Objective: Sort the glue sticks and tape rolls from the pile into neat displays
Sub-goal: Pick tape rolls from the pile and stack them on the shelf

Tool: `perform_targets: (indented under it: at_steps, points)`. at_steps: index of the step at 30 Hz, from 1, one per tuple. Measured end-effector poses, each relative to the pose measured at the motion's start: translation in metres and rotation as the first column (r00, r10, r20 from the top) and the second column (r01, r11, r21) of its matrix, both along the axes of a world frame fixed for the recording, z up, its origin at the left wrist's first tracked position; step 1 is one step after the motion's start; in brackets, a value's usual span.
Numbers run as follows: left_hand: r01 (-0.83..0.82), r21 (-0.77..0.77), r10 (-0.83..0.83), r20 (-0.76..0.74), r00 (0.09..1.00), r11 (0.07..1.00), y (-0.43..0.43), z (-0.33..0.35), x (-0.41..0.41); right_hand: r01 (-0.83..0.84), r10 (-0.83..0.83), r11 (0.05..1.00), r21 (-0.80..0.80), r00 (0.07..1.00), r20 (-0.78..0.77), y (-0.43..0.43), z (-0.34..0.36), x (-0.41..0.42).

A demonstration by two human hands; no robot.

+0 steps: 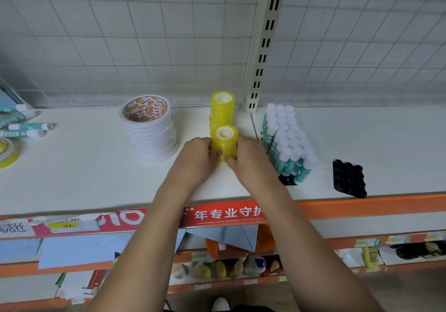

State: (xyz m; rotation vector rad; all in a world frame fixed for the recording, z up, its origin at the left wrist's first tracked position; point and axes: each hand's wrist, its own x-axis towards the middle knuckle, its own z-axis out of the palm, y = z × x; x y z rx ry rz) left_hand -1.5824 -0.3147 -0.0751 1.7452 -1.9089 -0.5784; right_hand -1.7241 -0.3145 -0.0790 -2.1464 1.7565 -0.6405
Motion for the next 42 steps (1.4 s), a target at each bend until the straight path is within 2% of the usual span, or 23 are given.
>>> perform_targets:
  at_steps: [4, 8, 14, 20, 25, 29, 35, 42]
  points:
    - [-0.001, 0.01, 0.001, -0.004, 1.0, 1.0, 0.002, 0.0, 0.0, -0.005, 0.004, 0.999, 0.048, 1.0, 0.018, 0.002, 0.003, -0.003]
    - [-0.047, -0.018, 0.048, 0.09, 0.995, 0.999, 0.012, 0.0, 0.005, 0.019, -0.021, 0.999, 0.04, 0.999, 0.045, 0.022, 0.009, -0.01]
    - [-0.066, -0.009, 0.067, 0.17, 0.983, 0.998, 0.053, 0.018, 0.047, -0.11, 0.11, 0.994, -0.01, 0.993, 0.038, 0.047, 0.036, 0.026]
    - [-0.257, 0.019, 0.249, 0.177, 0.952, 0.966, 0.109, 0.038, 0.137, -0.348, 0.35, 0.937, -0.036, 0.935, 0.053, 0.063, 0.052, 0.126]
    - [-0.417, -0.073, 0.422, 0.24, 0.874, 0.906, 0.172, 0.039, 0.234, -0.554, 0.555, 0.831, -0.044, 0.832, 0.019, 0.091, 0.049, 0.235]
    - [-0.514, -0.123, 0.523, 0.335, 0.783, 0.849, 0.222, 0.038, 0.312, -0.646, 0.647, 0.762, -0.051, 0.762, 0.007, 0.12, 0.045, 0.327]
    - [-0.558, -0.161, 0.575, 0.354, 0.738, 0.814, 0.261, 0.037, 0.403, -0.663, 0.664, 0.747, -0.047, 0.748, 0.008, 0.155, 0.04, 0.426]
    - [-0.511, -0.188, 0.543, 0.349, 0.764, 0.839, 0.264, 0.028, 0.46, -0.594, 0.595, 0.804, -0.036, 0.801, 0.062, 0.166, 0.03, 0.475]
